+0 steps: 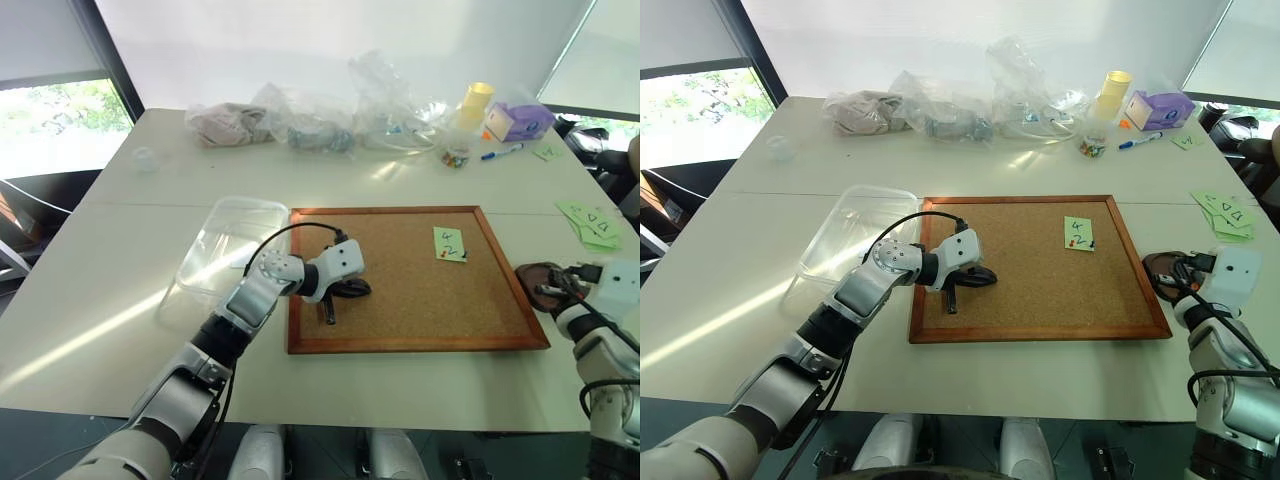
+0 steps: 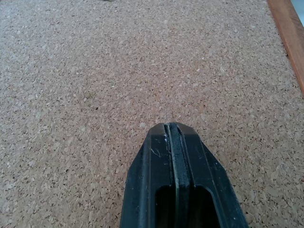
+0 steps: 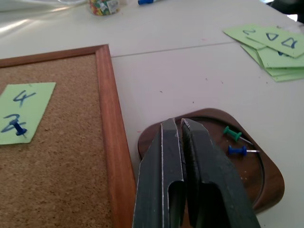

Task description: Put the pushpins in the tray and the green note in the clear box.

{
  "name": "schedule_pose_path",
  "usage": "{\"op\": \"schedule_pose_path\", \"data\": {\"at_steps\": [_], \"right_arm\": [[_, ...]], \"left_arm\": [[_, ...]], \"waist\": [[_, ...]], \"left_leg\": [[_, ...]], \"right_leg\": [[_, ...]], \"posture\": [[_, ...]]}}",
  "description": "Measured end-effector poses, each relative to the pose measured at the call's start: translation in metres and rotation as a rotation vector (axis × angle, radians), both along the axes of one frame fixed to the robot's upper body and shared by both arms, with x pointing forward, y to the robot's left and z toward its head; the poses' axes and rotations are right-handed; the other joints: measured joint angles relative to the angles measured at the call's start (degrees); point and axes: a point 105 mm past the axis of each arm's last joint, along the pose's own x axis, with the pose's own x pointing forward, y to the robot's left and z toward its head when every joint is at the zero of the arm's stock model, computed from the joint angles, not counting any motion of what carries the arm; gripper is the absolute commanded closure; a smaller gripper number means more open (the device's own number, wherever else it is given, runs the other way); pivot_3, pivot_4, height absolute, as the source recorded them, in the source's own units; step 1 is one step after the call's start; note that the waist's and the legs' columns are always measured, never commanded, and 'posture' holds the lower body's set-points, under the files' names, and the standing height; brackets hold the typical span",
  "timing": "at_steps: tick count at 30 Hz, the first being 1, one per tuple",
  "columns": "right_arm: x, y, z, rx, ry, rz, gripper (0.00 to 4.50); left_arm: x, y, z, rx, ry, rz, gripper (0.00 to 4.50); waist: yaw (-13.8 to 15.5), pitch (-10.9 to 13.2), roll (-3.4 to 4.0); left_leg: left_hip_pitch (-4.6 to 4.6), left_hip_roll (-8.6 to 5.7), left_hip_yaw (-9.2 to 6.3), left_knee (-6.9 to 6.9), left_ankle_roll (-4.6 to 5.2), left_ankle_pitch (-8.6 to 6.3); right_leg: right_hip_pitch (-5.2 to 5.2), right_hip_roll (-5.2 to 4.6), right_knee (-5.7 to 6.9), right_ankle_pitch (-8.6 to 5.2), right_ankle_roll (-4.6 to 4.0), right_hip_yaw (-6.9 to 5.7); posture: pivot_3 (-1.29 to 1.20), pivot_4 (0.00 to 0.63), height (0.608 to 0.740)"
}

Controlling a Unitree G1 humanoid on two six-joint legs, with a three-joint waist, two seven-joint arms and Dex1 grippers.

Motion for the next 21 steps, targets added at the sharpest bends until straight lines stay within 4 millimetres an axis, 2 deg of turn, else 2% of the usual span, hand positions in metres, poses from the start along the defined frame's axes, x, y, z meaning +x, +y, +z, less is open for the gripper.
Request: {"op": "schedule_pose_path", "data": {"at_steps": [3, 4, 5, 7, 21], "right_arm": [[0.001, -0.009, -0.006, -0.018, 0.021, -0.027, 2.16], [0.001, -0.012, -0.008, -0.022, 0.028, -0.035, 1.54], [0.001, -0.014, -0.009, -0.023, 0.030, -0.041, 1.15], [0.002, -0.016, -0.010, -0.024, 0.030, -0.047, 0.03], [0.003, -0.022, -0.010, -0.073, 0.034, -0.061, 0.03]], "left_arm": [[0.000, 0.000, 0.000, 0.000, 0.000, -0.001, 4.50], [0.000, 0.000, 0.000, 0.000, 0.000, -0.001, 4.50], [0.000, 0.000, 0.000, 0.001, 0.000, 0.000, 4.50], [0.000, 0.001, 0.000, 0.001, -0.001, 0.000, 4.50], [0.000, 0.000, -0.001, 0.000, 0.000, 0.000, 4.50]], "waist": [[0.00, 0.00, 0.00], [0.00, 0.00, 0.00], [-0.03, 0.00, 0.00], [-0.04, 0.00, 0.01], [-0.02, -0.01, 0.02]], "left_leg": [[0.00, -0.01, -0.01, 0.00, 0.00, 0.00], [0.00, 0.00, -0.01, 0.00, 0.00, 0.00], [0.01, 0.00, -0.01, 0.00, 0.01, 0.00], [0.01, 0.00, -0.01, 0.00, 0.00, 0.00], [0.03, 0.00, -0.03, 0.00, 0.01, 0.00]], "right_leg": [[0.01, 0.00, 0.00, 0.00, 0.00, 0.00], [0.01, 0.00, 0.00, 0.00, 0.00, 0.00], [0.01, 0.00, 0.00, 0.00, 0.00, 0.00], [0.01, 0.00, 0.00, 0.00, 0.00, 0.00], [0.05, 0.00, -0.01, 0.00, 0.00, 0.00]], "posture": [[0.00, 0.150, 0.737], [0.00, 0.150, 0.737], [0.00, 0.150, 0.737], [0.00, 0.150, 0.737], [0.00, 0.150, 0.737]]}}
